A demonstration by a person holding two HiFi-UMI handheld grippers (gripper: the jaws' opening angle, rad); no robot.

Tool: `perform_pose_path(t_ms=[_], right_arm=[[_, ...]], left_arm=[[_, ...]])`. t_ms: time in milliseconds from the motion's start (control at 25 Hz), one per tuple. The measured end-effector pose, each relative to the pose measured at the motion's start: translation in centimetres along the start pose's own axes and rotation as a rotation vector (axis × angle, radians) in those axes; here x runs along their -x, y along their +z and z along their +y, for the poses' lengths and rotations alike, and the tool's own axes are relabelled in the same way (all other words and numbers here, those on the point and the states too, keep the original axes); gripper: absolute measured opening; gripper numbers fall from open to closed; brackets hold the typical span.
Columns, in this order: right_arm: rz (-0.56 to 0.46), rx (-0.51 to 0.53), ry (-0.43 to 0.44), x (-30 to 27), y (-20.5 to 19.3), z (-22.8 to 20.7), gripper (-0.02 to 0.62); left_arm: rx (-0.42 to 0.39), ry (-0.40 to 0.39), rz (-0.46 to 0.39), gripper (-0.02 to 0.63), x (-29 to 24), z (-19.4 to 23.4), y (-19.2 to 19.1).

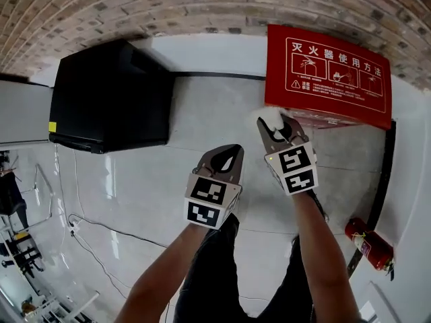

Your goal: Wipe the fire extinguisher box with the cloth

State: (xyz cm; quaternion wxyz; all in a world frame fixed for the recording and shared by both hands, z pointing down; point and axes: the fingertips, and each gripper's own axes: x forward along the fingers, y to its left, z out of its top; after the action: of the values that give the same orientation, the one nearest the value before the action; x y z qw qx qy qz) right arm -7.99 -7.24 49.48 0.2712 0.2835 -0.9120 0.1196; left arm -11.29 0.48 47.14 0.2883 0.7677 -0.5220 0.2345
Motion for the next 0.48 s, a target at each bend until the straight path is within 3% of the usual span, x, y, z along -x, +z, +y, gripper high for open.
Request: perform_pose_path(t_ms=[240, 480], right_arm=[[-0.016, 0.029, -0.073, 2.4, -4.9, -5.6, 0.078], [0.014, 0.002, -0.155, 7.7, -11.0, -13.9, 0.078]], left_arm=[[0.056, -0.025, -0.007, 0.0, -4.3, -4.2, -2.1], [0.083, -0.047, -0.021, 0.0, -9.3, -9.9, -3.1]])
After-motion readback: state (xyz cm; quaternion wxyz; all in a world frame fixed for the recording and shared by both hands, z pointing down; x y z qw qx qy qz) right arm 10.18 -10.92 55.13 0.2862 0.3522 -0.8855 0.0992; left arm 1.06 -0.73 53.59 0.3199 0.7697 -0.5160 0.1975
